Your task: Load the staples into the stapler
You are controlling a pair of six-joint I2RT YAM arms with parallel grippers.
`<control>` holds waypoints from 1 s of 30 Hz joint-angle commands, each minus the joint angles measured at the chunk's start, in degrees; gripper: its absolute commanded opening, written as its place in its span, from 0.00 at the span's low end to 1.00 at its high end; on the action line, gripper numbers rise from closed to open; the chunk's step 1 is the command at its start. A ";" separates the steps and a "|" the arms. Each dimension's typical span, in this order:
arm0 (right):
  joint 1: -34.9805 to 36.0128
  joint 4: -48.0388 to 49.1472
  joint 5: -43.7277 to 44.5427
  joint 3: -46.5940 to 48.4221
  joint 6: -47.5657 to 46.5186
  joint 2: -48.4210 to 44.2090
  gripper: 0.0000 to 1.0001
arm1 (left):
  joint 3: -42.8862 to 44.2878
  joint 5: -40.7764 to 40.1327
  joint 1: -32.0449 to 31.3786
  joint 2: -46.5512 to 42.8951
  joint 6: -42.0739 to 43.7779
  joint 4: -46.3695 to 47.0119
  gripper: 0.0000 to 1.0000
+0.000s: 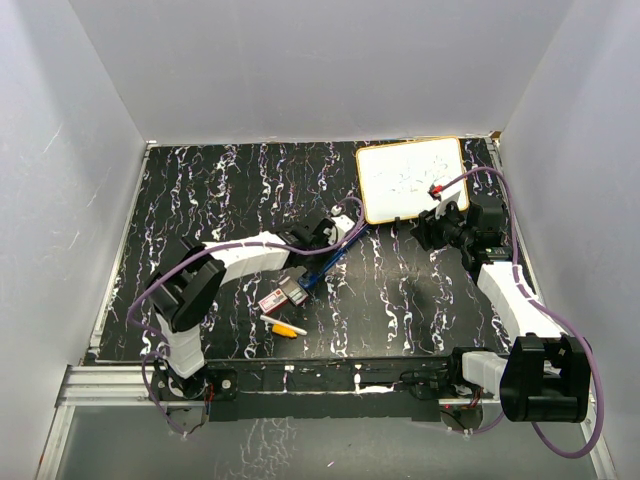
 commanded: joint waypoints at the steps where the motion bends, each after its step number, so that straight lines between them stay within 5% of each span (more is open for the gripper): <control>1: -0.44 0.90 -0.87 1.42 0.14 -0.31 0.47 | -2.56 3.23 -0.36 -3.71 3.51 -4.95 0.00; 10: -0.44 -1.17 -4.02 1.96 -2.34 0.71 0.48 | -3.61 10.89 -2.23 -3.69 11.52 -5.57 0.00; 18: -0.44 -12.99 -9.10 6.31 -12.75 3.33 0.51 | -3.82 16.98 -2.52 -3.87 23.04 -4.40 0.00; 30: -0.44 -31.14 -9.56 6.51 -34.12 9.41 0.59 | 3.86 22.51 -1.89 3.25 34.05 -6.98 0.15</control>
